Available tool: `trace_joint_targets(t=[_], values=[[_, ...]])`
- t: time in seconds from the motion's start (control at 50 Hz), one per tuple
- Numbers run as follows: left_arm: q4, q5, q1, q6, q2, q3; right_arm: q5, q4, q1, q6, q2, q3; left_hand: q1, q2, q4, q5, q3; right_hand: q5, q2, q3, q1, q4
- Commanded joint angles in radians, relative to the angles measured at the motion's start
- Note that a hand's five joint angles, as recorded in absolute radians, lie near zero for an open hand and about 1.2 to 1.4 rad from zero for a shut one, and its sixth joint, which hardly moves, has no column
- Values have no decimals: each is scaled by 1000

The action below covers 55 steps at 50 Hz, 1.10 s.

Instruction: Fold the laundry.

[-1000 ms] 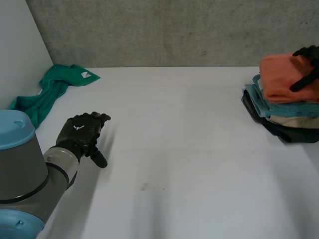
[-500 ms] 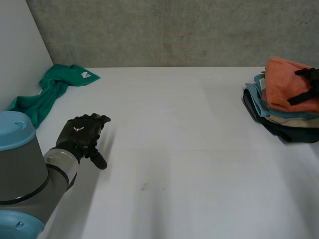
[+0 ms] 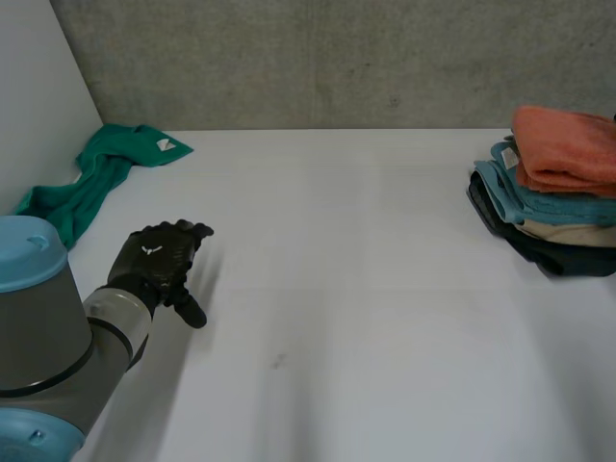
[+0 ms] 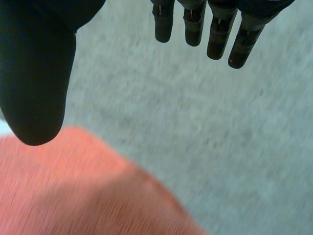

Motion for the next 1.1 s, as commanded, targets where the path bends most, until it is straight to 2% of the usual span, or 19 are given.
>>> trace_joint_targets(t=[0.02, 0.14, 0.2, 0.32, 0.38, 0.44, 0.6, 0.8, 0.96, 1.1], values=[[2, -2, 1, 0, 23, 0, 2, -7, 88, -51, -139, 52, -13, -24, -25, -42, -32, -47, -30, 1, 37, -24], [7, -2, 3, -2, 68, 8, 23, -1, 211, -252, -227, 202, -14, -25, -26, -43, -33, -47, -30, 1, 37, -24], [19, -2, 6, -2, 102, 14, 77, -3, 298, -333, -280, 308, -14, -25, -26, -43, -33, -47, -30, 1, 37, -24], [30, 0, 58, 6, 155, 34, 248, -65, 463, -335, -345, 558, -14, -25, -26, -43, -33, -47, -30, 1, 37, -24], [28, 8, 88, 11, 155, 55, 296, -131, 557, -329, -376, 708, -14, -25, -26, -43, -33, -47, -30, 1, 37, -24], [27, 11, 121, 12, 151, 77, 310, -205, 637, -329, -386, 859, -14, -25, -26, -43, -33, -47, -30, 1, 37, -24], [27, 50, 303, 58, 15, 169, 307, -325, 801, -334, -385, 1117, -14, -25, -26, -43, -33, -47, -30, 1, 37, -24], [53, 58, 507, 311, -298, 402, 305, -403, 823, -337, -386, 1244, -14, -25, -26, -43, -33, -47, -30, 1, 37, -24], [53, 60, 536, 351, -504, 595, 305, -429, 814, -337, -388, 1287, -11, -21, -22, -39, -29, -47, -30, 1, 37, -24], [53, 60, 546, 403, -598, 680, 307, -446, 814, -338, -393, 1310, 4, -7, -7, -24, -15, -47, -30, 1, 37, -24]])
